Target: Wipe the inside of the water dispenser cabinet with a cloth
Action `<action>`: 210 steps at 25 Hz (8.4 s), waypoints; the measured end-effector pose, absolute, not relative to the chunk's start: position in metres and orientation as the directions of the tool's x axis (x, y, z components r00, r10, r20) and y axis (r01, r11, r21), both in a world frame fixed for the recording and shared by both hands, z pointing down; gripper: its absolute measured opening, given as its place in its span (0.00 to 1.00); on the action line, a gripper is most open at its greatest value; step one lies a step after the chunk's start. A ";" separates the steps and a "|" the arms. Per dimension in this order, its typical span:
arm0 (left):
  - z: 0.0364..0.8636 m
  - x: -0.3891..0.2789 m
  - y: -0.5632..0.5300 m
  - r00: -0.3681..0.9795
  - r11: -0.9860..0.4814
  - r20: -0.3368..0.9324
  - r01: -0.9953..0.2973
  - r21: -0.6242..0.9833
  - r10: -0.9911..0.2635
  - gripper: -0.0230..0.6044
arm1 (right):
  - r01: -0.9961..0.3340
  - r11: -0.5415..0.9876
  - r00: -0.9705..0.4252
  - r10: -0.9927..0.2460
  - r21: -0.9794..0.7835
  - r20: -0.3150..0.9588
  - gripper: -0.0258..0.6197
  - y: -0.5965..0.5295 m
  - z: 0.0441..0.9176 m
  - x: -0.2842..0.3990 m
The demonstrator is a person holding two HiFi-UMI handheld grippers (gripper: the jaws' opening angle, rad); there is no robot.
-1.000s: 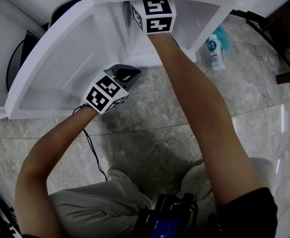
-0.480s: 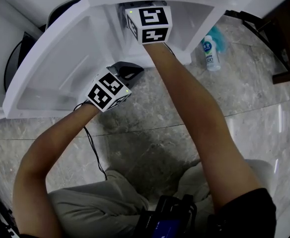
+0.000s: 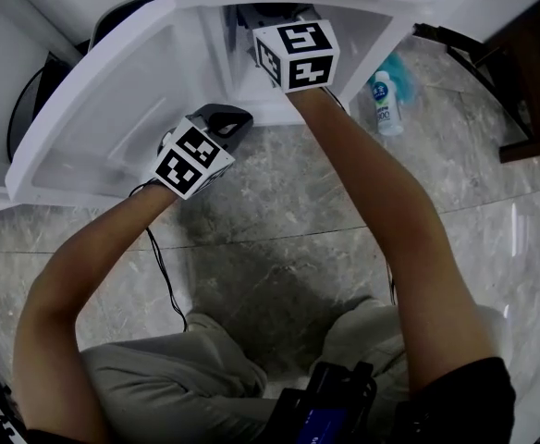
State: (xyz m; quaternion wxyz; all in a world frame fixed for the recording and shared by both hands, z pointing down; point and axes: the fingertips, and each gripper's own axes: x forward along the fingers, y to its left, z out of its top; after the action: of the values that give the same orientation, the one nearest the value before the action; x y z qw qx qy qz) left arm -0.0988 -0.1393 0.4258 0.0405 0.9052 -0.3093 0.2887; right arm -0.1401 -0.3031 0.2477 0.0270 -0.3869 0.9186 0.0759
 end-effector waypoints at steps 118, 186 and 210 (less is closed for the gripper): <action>0.470 0.015 -0.386 0.336 -0.614 0.594 -0.704 -0.357 -0.731 0.16 | -0.527 0.846 -0.746 -0.417 -0.078 0.520 0.04 -0.179 0.425 0.089; 0.246 0.028 -0.315 0.425 -0.424 -0.149 -0.905 -0.042 -0.893 0.15 | -0.284 0.953 -0.713 -0.280 0.100 0.643 0.04 -0.155 0.438 0.056; 0.243 0.017 -0.349 0.304 -0.291 -0.152 -0.951 -0.102 -0.940 0.15 | -0.263 0.959 -0.701 -0.265 0.106 0.662 0.04 -0.151 0.442 0.071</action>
State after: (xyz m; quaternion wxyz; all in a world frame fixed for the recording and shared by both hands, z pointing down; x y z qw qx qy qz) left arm 0.0171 -0.3493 0.2433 -0.0867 0.8028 -0.5891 -0.0312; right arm 0.0714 -0.1506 0.4424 -0.3594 -0.1430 0.9222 0.0015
